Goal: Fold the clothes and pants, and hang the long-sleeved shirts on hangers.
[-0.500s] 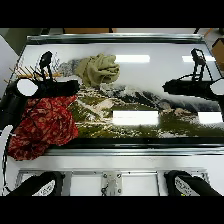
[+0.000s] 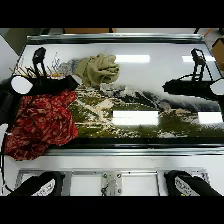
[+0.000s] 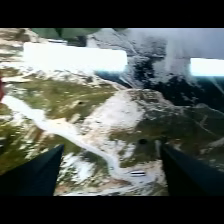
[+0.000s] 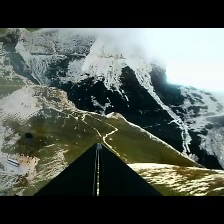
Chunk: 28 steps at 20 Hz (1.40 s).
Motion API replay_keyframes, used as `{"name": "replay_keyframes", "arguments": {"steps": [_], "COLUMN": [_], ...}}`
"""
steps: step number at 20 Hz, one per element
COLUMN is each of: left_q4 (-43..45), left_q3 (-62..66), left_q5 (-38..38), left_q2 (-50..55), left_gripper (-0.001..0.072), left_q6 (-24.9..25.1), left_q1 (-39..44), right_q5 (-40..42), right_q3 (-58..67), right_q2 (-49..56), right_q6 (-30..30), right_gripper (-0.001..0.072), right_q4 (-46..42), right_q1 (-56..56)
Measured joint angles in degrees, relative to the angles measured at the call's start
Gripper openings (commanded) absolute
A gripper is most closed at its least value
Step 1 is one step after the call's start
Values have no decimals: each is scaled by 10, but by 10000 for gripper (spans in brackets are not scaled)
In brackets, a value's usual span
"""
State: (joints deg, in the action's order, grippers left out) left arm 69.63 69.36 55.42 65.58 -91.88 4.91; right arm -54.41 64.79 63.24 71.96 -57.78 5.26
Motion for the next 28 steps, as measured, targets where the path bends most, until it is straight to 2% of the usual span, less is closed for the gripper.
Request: {"name": "replay_keyframes", "arguments": {"steps": [3, 6, 10, 13, 14, 16, 17, 20, 23, 28], "left_q4": [117, 204, 243, 247, 247, 247, 247, 249, 228, 158], "left_q3": [14, -29, -132, -184, -194, -206, -210, -209, -174, -69], "left_q5": [70, 112, 77, 38, 29, 18, 14, 16, 40, 23], "left_q2": [0, 0, 4, 19, 28, 43, 49, 38, -9, -83], "left_gripper": [710, 710, 710, 709, 626, 57, 13, 13, 13, 12], "left_q6": [3, -18, -33, -42, -43, -48, -52, -59, -61, -65], "left_q1": [-56, -132, -210, -221, -218, -207, -200, -171, -106, 107], "right_q5": [0, 0, 0, 0, 0, 0, 0, 0, 0, -10], "right_q3": [0, 0, 0, 0, 0, 0, 0, 0, 0, 10], "right_q2": [0, 0, 0, 0, 0, 0, 0, 0, 0, -7], "right_q6": [0, 0, 0, 0, 0, 0, 0, 0, 0, 0], "right_gripper": [19, 19, 19, 19, 19, 19, 19, 19, 19, 15], "right_q4": [0, 0, 0, 0, 0, 0, 0, 0, 9, 37], "right_q1": [0, 0, 0, 0, 0, 0, 0, 0, 0, 11]}}
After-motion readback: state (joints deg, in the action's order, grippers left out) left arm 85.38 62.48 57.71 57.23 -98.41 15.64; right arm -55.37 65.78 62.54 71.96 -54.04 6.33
